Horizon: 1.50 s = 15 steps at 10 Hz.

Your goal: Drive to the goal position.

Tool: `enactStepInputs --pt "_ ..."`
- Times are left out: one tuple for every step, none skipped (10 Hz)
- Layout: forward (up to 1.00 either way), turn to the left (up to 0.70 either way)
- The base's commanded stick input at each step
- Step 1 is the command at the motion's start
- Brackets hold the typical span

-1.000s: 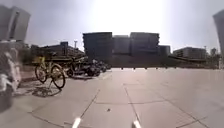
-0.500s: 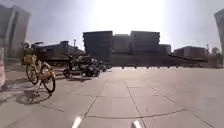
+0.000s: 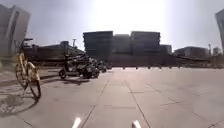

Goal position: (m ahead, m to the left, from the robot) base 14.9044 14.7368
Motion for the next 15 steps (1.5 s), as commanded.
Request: enactStepInputs --pt "1.00 -0.06" --pt "1.00 0.00" --pt "1.00 0.00" --pt "1.00 0.00" --pt "1.00 0.00" --pt "1.00 0.00" --pt "1.00 0.00" --pt "1.00 0.00" --pt "1.00 0.00" --pt "1.00 0.00" --pt "1.00 0.00" --pt "1.00 0.00" --pt "1.00 0.00" --pt "1.00 0.00" --pt "1.00 0.00"
